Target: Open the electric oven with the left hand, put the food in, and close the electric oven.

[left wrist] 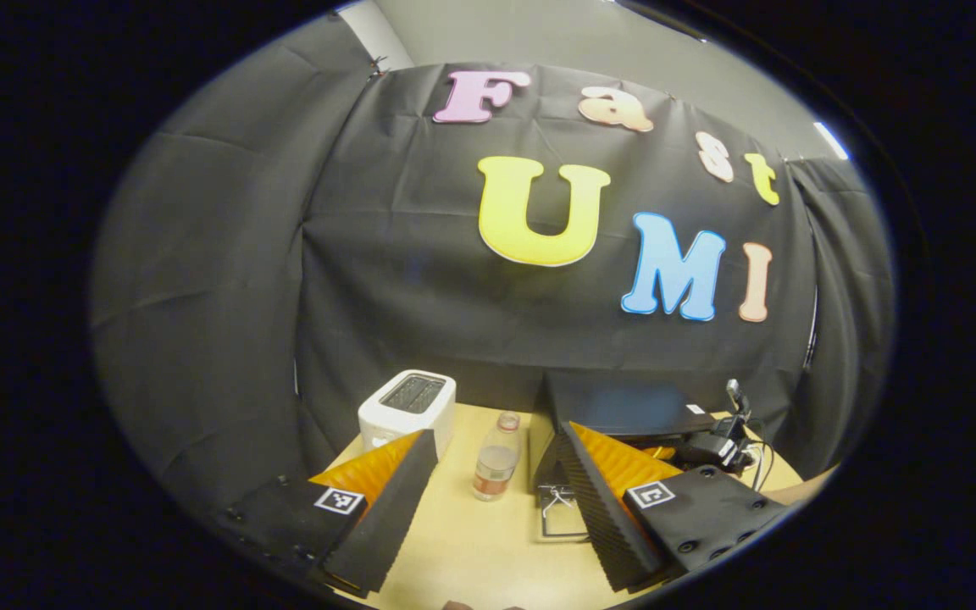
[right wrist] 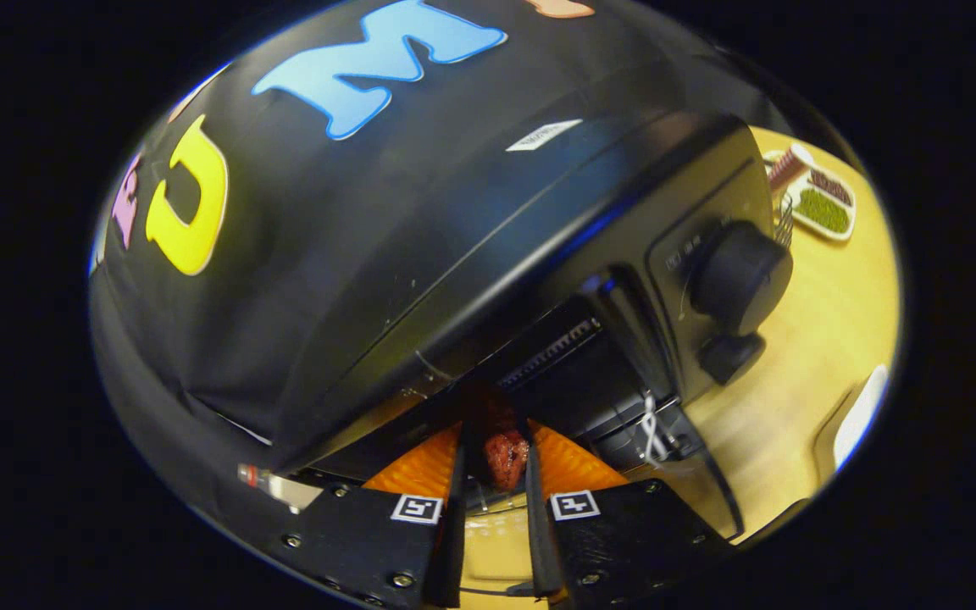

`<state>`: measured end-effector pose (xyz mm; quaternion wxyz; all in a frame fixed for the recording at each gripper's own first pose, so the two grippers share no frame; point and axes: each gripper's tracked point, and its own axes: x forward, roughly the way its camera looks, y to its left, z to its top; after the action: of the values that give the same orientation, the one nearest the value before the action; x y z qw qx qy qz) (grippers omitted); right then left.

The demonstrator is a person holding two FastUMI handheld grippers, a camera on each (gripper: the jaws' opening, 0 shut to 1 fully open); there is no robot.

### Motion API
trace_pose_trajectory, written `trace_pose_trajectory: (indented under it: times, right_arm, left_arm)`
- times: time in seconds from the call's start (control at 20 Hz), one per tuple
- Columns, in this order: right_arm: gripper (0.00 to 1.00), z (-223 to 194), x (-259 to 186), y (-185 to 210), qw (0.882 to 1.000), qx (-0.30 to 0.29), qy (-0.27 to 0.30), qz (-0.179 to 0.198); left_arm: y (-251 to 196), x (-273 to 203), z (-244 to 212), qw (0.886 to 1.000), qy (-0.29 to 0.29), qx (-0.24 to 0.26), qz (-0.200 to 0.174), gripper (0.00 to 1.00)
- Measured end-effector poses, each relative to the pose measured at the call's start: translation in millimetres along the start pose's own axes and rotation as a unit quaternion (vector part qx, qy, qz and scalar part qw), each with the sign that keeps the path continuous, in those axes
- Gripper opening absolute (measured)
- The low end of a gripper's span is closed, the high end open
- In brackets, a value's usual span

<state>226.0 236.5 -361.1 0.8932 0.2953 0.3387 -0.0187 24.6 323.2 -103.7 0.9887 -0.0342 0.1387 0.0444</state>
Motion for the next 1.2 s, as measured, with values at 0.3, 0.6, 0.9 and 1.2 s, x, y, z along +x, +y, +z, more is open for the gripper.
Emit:
trace_pose_trajectory:
  times: [0.3, 0.6, 0.9, 1.2]
  right_arm:
    - [0.54, 8, -25, -24, 0.991, -0.114, -0.013, -0.075]
    - [0.77, 37, -114, -13, 0.975, -0.201, -0.073, -0.061]
    - [0.99, 94, -214, -4, 0.946, -0.263, -0.180, -0.051]
    - [0.99, 135, -299, 15, 0.923, -0.290, -0.253, -0.008]
  left_arm:
    - [-20, 13, -3, 1.000, 0.000, -0.001, -0.027, 1.00]
    - [-66, 33, -1, 0.997, 0.000, 0.006, -0.078, 0.99]
    - [-125, 42, 16, 0.992, -0.015, 0.016, -0.128, 1.00]
    - [-166, 19, 46, 0.992, -0.055, 0.030, -0.114, 1.00]
